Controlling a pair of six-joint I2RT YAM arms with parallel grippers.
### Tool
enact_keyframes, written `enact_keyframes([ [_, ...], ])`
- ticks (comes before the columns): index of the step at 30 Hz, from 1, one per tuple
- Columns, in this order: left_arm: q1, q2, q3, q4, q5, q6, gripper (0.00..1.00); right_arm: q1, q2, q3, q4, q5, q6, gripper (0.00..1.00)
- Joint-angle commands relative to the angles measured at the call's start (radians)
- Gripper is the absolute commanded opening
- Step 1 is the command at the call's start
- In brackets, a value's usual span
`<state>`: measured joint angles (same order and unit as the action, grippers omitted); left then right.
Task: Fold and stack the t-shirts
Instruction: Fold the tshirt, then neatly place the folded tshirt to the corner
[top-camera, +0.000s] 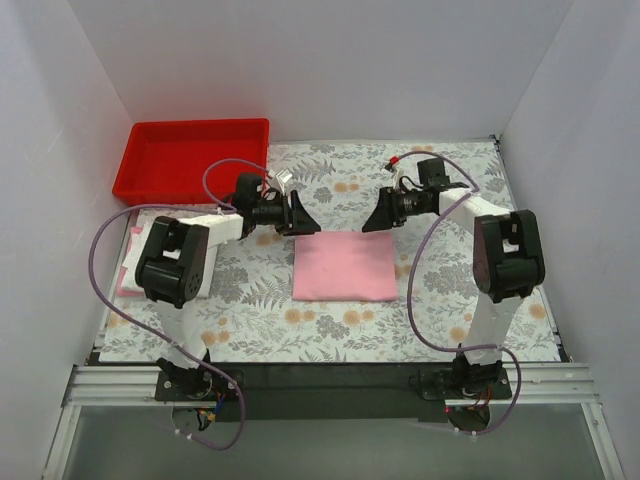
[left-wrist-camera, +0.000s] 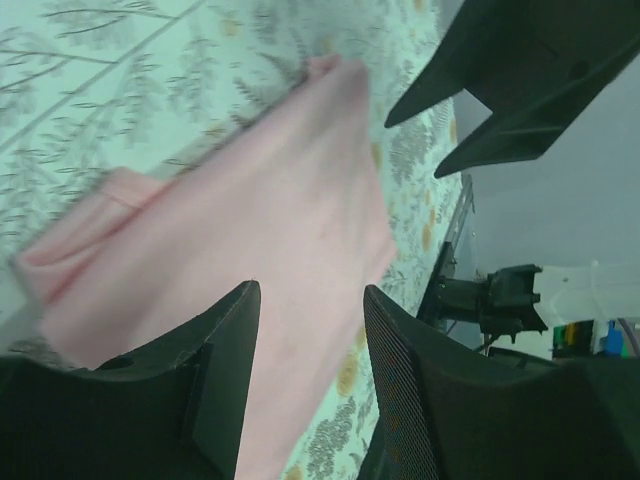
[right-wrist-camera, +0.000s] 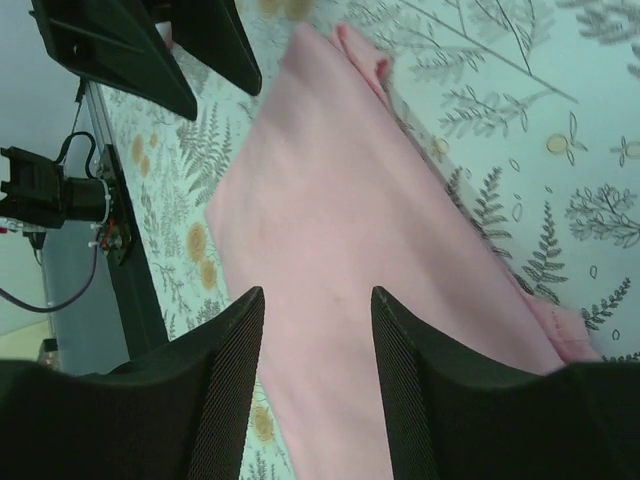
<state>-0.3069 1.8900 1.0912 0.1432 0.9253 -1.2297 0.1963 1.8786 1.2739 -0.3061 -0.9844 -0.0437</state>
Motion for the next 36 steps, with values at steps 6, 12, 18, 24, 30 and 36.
enact_keyframes([
  [6, 0.034, 0.188, 0.076, 0.018, -0.071, -0.034, 0.43, -0.038, 0.2, 0.039, 0.056, 0.056, 0.022, 0.49],
  [12, 0.074, 0.138, 0.081, -0.031, -0.054, 0.007, 0.43, -0.084, 0.197, 0.088, 0.044, 0.082, -0.004, 0.47],
  [18, 0.14, -0.144, 0.03, -0.126, -0.065, 0.117, 0.55, -0.034, -0.04, 0.052, 0.018, 0.11, -0.022, 0.49],
  [24, 0.262, -0.399, -0.036, -0.37, -0.163, 0.128, 0.59, 0.242, -0.294, -0.059, -0.022, 0.491, -0.209, 0.49],
  [30, 0.364, -0.512, -0.042, -0.553, -0.282, 0.166, 0.67, 0.566, -0.32, -0.11, -0.03, 0.788, -0.331, 0.49],
  [36, 0.376, -0.549, -0.071, -0.614, -0.362, 0.205, 0.68, 0.75, -0.222, -0.078, -0.045, 0.831, -0.338, 0.48],
])
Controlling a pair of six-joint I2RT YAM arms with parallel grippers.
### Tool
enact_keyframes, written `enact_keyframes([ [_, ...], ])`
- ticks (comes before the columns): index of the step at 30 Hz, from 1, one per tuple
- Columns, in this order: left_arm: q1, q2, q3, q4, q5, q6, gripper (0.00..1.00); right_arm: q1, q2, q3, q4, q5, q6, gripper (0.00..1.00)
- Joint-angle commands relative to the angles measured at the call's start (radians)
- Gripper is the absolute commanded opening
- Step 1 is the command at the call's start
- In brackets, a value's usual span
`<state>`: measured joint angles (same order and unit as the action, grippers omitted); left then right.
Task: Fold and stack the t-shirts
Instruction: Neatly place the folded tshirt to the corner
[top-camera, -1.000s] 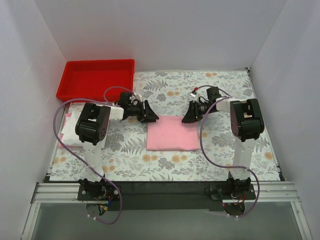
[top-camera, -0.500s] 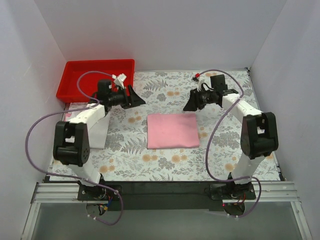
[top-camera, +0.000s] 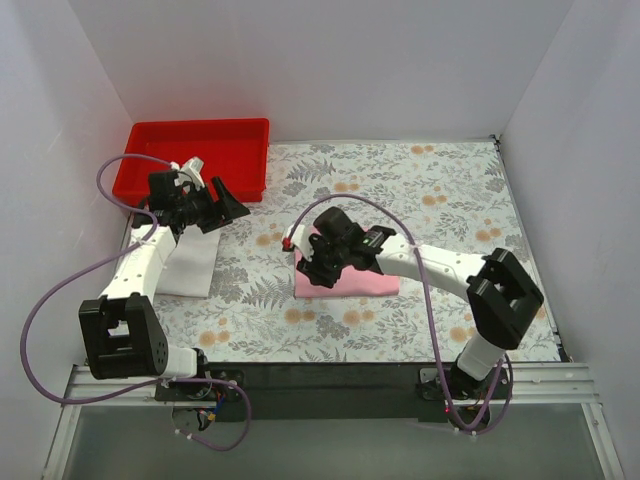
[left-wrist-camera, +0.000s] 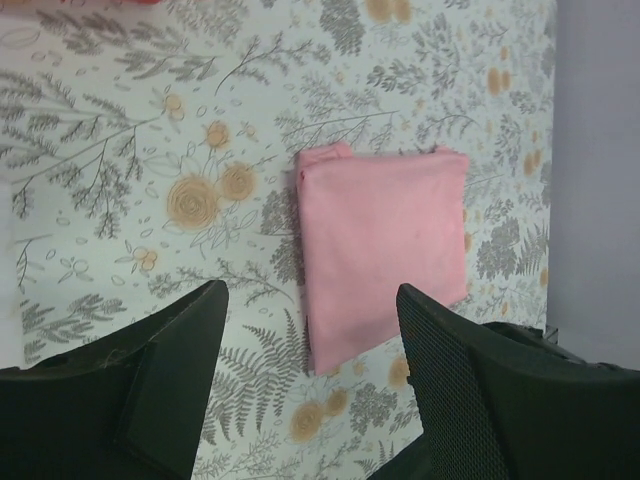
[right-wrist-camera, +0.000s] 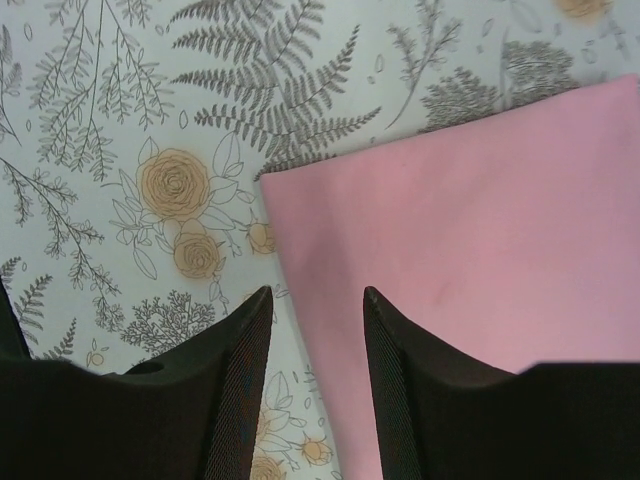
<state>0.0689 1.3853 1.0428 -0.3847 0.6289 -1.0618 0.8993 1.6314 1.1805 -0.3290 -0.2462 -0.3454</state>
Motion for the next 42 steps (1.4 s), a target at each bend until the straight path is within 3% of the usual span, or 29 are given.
enact_keyframes([
  [1, 0.0, -0.046, -0.03, -0.085, -0.072, 0.034, 0.68, 0.076, 0.054, 0.024, -0.028, 0.091, -0.035, 0.48],
  [11, 0.002, 0.0, -0.044, -0.071, -0.034, -0.007, 0.67, 0.187, 0.182, 0.094, -0.03, 0.146, -0.041, 0.44],
  [20, 0.0, -0.026, -0.084, -0.046, -0.047, -0.003, 0.66, 0.196, 0.272, 0.149, -0.022, 0.176, -0.053, 0.44],
  [27, 0.002, -0.045, -0.122, -0.037, -0.061, -0.007, 0.66, 0.196, 0.321, 0.091, 0.044, 0.208, -0.07, 0.43],
  [29, 0.002, -0.046, -0.133, -0.034, -0.057, -0.012, 0.67, 0.194, 0.324, 0.074, 0.057, 0.214, -0.072, 0.35],
  [31, 0.0, -0.045, -0.139, -0.031, -0.046, -0.013, 0.67, 0.191, 0.321, 0.058, 0.062, 0.205, -0.07, 0.12],
  [33, 0.002, -0.045, -0.15, -0.022, -0.041, -0.021, 0.66, 0.181, 0.309, 0.05, 0.062, 0.194, -0.061, 0.01],
  [38, -0.007, -0.026, -0.164, 0.007, -0.008, -0.052, 0.66, 0.142, 0.24, 0.053, 0.061, 0.127, -0.063, 0.01],
  [42, -0.049, -0.002, -0.181, 0.058, 0.023, -0.116, 0.78, 0.118, 0.151, 0.062, 0.062, 0.056, -0.067, 0.01],
])
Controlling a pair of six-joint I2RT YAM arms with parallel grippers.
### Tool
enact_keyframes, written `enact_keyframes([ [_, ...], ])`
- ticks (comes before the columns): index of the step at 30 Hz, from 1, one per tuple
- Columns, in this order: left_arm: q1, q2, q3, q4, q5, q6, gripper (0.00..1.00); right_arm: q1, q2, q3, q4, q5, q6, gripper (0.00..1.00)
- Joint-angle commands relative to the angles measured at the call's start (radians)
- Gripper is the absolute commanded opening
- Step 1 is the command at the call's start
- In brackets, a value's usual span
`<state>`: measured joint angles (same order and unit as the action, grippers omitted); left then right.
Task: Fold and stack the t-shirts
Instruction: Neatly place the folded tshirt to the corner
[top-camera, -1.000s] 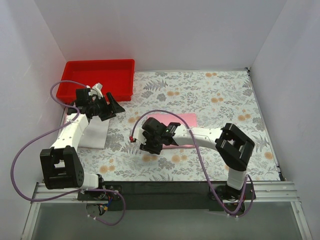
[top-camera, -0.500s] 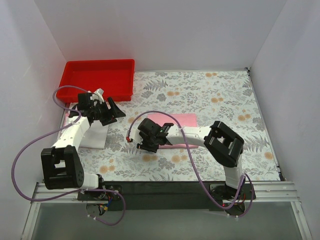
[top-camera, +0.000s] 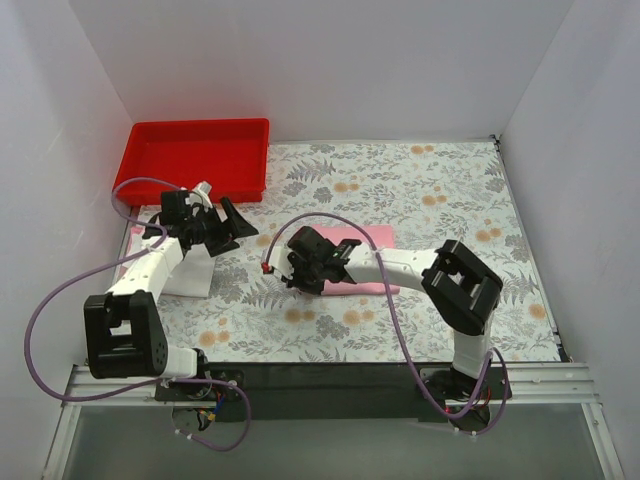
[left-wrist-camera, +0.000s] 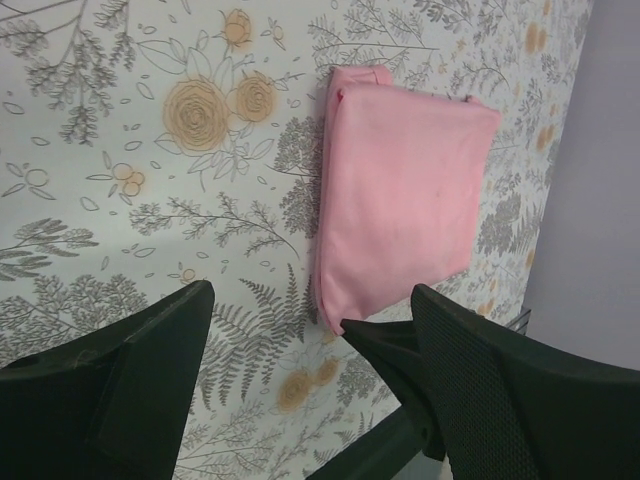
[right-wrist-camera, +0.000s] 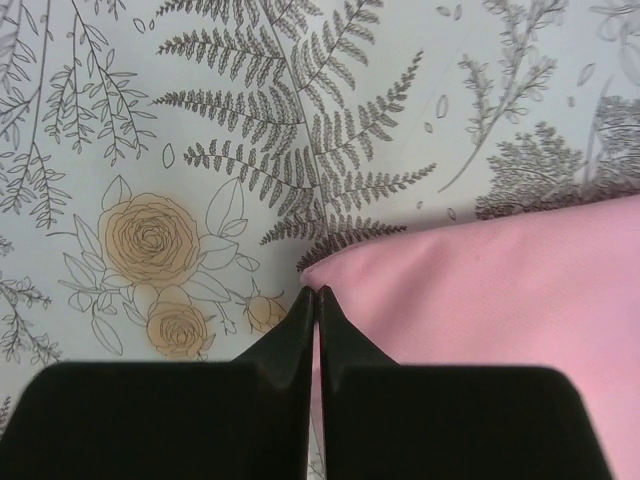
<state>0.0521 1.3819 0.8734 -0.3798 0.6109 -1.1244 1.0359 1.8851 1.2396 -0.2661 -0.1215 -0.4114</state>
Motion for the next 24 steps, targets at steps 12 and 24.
enact_keyframes([
  [12, -0.268, 0.179, -0.013, 0.209, 0.016, -0.29, 0.88, -0.028, -0.152, -0.003, -0.002, -0.104, 0.005, 0.01],
  [24, -0.336, 0.328, -0.128, 0.375, -0.002, -0.511, 0.82, -0.03, -0.159, 0.043, -0.001, -0.132, 0.045, 0.01],
])
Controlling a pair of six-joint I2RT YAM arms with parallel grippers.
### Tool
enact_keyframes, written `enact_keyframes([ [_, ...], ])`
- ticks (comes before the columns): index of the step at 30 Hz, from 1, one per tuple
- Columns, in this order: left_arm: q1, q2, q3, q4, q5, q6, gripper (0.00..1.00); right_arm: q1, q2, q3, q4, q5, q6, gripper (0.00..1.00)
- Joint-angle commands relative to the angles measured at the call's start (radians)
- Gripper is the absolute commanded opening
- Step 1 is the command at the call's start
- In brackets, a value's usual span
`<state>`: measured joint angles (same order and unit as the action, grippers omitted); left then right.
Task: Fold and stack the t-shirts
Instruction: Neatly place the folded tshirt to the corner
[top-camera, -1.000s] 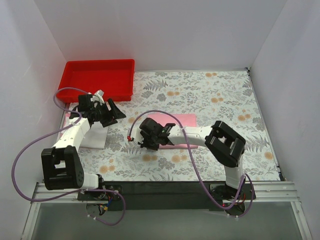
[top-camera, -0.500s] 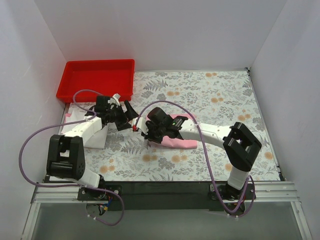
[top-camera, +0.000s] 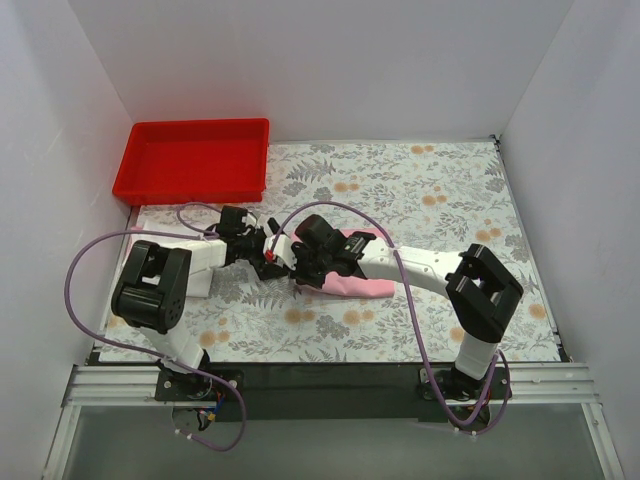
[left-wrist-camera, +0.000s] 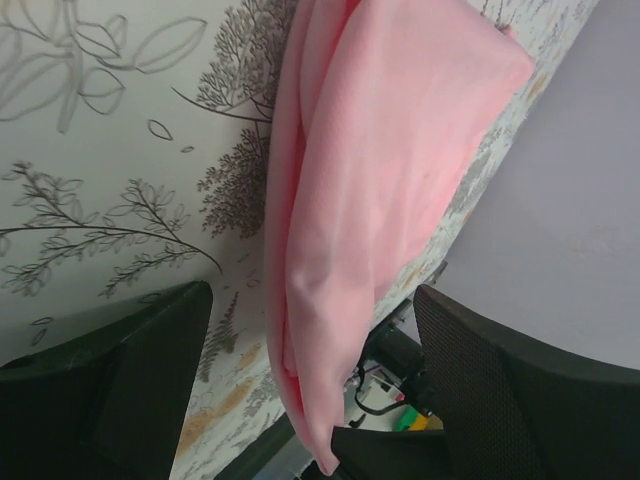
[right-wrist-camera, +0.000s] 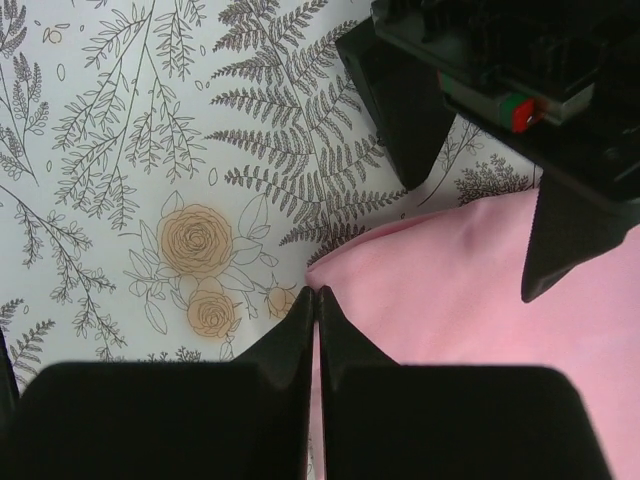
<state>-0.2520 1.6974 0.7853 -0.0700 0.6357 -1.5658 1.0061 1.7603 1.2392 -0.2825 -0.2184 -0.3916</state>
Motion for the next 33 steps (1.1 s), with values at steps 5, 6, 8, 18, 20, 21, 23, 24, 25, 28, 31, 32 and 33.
enact_keyframes([
  [5, -0.056, 0.073, -0.066, 0.196, -0.007, -0.155, 0.77, 0.0, -0.032, 0.06, 0.017, -0.048, 0.037, 0.01],
  [6, -0.056, 0.083, -0.066, 0.203, -0.005, -0.158, 0.75, 0.0, -0.035, 0.06, 0.014, -0.059, 0.039, 0.01],
  [8, -0.056, 0.102, -0.058, 0.22, -0.002, -0.166, 0.73, 0.0, -0.05, 0.054, 0.014, -0.061, 0.042, 0.01],
  [18, -0.093, 0.192, -0.04, 0.3, 0.027, -0.227, 0.59, 0.0, -0.05, 0.06, 0.026, -0.093, 0.085, 0.01],
  [20, -0.092, 0.194, -0.029, 0.262, 0.03, -0.231, 0.53, 0.002, -0.033, 0.08, 0.026, -0.091, 0.091, 0.01],
  [21, -0.093, 0.193, -0.018, 0.244, 0.025, -0.221, 0.48, 0.002, -0.027, 0.088, 0.026, -0.091, 0.094, 0.01],
  [23, -0.092, 0.174, -0.009, 0.176, 0.015, -0.18, 0.42, 0.002, -0.015, 0.109, 0.025, -0.093, 0.097, 0.01],
  [24, -0.092, 0.165, 0.006, 0.149, 0.012, -0.163, 0.28, 0.002, -0.013, 0.112, 0.025, -0.098, 0.103, 0.01],
  [25, -0.092, 0.151, 0.011, 0.1, 0.004, -0.122, 0.22, 0.002, -0.012, 0.117, 0.025, -0.099, 0.108, 0.01],
  [28, -0.09, 0.09, 0.067, -0.05, -0.037, 0.0, 0.0, 0.003, -0.019, 0.121, 0.025, -0.121, 0.117, 0.01],
  [31, -0.073, 0.058, 0.132, -0.199, -0.041, 0.107, 0.0, -0.001, -0.035, 0.112, 0.02, -0.128, 0.135, 0.15],
  [32, -0.064, 0.038, 0.15, -0.236, -0.041, 0.187, 0.0, -0.006, -0.056, 0.106, 0.019, -0.134, 0.134, 0.24],
  [33, -0.058, 0.027, 0.173, -0.325, -0.062, 0.223, 0.0, -0.008, -0.068, 0.092, 0.017, -0.139, 0.135, 0.42],
])
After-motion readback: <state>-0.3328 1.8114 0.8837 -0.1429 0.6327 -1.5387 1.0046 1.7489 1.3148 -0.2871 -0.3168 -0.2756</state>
